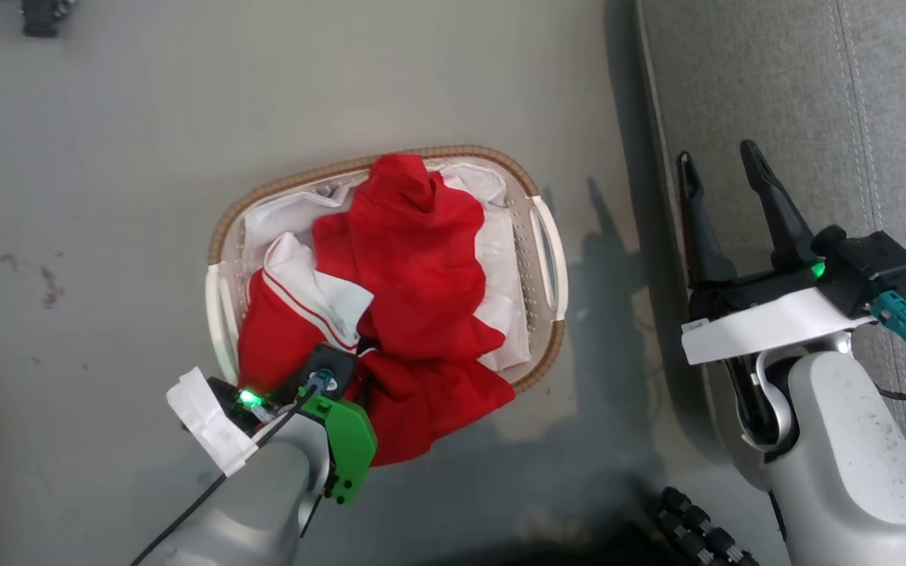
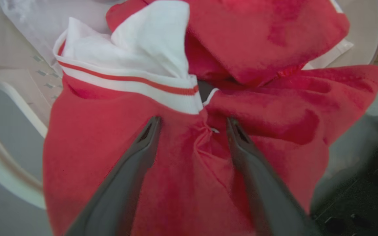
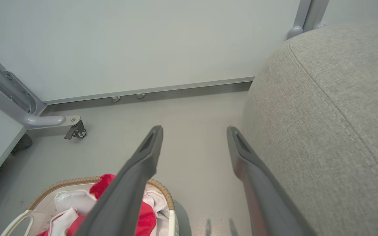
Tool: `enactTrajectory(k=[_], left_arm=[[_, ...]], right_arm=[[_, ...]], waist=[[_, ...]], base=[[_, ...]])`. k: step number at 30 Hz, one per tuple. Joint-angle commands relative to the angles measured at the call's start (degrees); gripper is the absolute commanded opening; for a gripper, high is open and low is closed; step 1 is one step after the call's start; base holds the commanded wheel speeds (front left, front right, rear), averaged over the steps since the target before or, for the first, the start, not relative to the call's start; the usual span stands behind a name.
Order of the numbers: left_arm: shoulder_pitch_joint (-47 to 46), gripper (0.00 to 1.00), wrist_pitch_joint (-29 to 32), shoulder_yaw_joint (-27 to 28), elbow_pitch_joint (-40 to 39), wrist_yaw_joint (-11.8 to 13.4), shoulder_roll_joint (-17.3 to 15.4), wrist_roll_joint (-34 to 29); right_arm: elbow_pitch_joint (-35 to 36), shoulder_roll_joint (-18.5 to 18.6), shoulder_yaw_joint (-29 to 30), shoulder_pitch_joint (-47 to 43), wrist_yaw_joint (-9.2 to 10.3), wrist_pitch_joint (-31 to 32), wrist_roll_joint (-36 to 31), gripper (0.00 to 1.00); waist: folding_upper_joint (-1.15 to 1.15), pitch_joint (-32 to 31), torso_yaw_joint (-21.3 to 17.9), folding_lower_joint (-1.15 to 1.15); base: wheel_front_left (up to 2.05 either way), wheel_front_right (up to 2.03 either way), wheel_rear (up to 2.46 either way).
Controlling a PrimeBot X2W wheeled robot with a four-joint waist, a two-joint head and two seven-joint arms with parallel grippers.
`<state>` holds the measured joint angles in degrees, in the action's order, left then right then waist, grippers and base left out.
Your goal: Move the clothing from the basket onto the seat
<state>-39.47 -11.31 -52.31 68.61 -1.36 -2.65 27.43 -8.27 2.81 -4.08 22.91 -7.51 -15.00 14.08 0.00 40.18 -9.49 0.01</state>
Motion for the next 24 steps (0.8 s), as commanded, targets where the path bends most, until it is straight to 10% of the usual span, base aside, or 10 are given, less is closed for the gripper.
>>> enactTrajectory(k=[1,9,10,11,13,24], left_arm=[[-1.57,1.00,0.02,-0.17,0.75,0.80,-0.39,-0.27],[-3.61,1.00,1.33,0.21,3.92,5.37,-0.57,0.13],[-3.78,0.88,1.65,0.16,4.09,5.44,-0.60,0.23],[-3.87,0.49,1.86,0.12,4.22,5.41,-0.64,0.32],[-4.07,0.02,2.07,0.31,4.55,4.88,-0.75,0.83],[-2.02,0.00,-1.07,1.18,4.47,3.40,-0.63,2.97]], right_arm=[[0.23,0.16,-0.17,0.70,0.04,-0.28,0.55,1.00],[0.12,0.16,-1.08,1.25,0.04,-0.28,2.48,1.00],[0.08,0.16,-1.10,1.31,0.04,-0.28,2.80,1.00],[0.01,0.16,-1.01,1.34,0.04,-0.28,2.93,1.00],[-0.23,0.16,-0.73,1.35,0.04,-0.28,3.20,1.00],[-1.06,0.17,0.37,0.42,0.04,-0.28,3.05,1.00]], waist=[[0.00,2.75,-2.64,-0.01],[0.00,3.98,-4.08,-0.01],[0.00,4.01,-4.24,-0.01],[0.00,4.01,-4.33,-0.01],[0.00,3.72,-4.43,-0.01],[0.00,0.16,-2.38,-0.01]], base=[[0.00,0.00,0.00],[0.00,0.00,0.00],[0.00,0.00,0.00],[0.00,0.00,0.00],[0.00,0.00,0.00],[0.00,0.00,0.00]])
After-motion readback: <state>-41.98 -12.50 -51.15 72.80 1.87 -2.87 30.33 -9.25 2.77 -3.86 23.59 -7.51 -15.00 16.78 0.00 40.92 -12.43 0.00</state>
